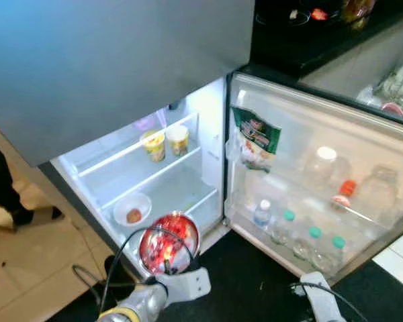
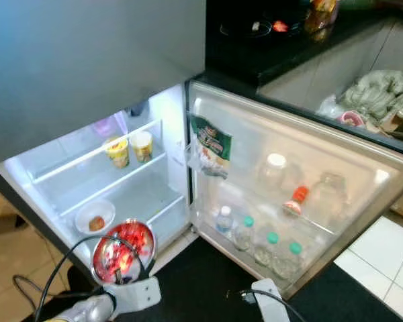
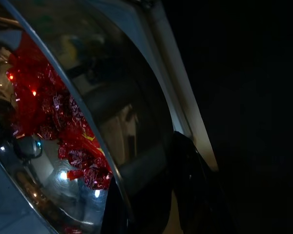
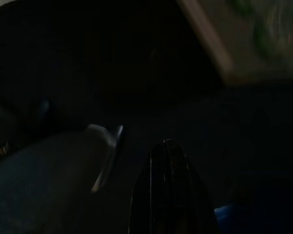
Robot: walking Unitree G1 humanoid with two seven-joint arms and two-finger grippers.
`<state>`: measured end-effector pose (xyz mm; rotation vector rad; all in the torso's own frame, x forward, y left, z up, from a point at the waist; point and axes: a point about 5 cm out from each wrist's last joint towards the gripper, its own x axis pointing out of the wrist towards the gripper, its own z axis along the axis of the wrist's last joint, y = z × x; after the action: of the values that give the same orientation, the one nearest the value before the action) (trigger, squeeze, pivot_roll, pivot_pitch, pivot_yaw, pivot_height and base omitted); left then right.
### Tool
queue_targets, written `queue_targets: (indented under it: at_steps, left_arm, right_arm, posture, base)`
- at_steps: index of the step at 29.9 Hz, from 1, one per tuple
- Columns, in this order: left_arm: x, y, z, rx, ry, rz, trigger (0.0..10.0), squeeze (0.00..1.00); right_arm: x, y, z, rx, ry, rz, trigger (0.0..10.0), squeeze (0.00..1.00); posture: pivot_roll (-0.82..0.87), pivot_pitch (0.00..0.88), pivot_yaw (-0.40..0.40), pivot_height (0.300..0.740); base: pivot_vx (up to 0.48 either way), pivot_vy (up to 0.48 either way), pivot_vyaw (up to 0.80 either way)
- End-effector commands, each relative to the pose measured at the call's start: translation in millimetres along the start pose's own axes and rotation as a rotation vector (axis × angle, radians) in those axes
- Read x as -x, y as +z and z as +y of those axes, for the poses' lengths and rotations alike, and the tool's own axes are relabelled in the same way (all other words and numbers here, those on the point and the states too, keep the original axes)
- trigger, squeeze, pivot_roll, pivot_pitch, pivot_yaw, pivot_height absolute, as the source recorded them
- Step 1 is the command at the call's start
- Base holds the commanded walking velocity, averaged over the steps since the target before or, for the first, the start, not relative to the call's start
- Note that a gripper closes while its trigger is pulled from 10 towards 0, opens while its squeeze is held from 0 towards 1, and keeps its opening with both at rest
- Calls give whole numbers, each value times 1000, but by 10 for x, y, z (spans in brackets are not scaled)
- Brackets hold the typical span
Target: Restocking fridge
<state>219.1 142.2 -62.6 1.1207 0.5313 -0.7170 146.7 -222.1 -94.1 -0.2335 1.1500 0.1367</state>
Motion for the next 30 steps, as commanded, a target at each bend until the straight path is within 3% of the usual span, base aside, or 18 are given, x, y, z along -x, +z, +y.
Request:
queue_targets:
  at_steps: [1, 9, 23, 30]
  left_arm:
    - [23, -91, 1, 6, 1, 36, 10000, 0]
    - [27, -99, 1, 2, -1, 35, 10000, 0]
    - [36, -100, -56, -8, -36, 31, 10000, 0]
    - [36, -94, -68, 17, -40, 30, 10000, 0]
  right_arm:
    - [-15, 102, 61, 1, 22, -45, 10000, 0]
    - [-13, 70, 77, -6, 34, -44, 10000, 0]
    - [-11, 56, 82, -17, 39, -48, 10000, 0]
    - [-9, 97, 66, 32, 50, -62, 10000, 0]
  posture:
    - [-44, 0, 37, 740]
    - [-48, 0, 42, 740]
    - [-49, 0, 51, 740]
    - [-53, 0, 53, 740]
  base:
    - [446, 0, 0]
    - [442, 0, 0]
    - [0, 0, 0]
    - [0, -366, 0]
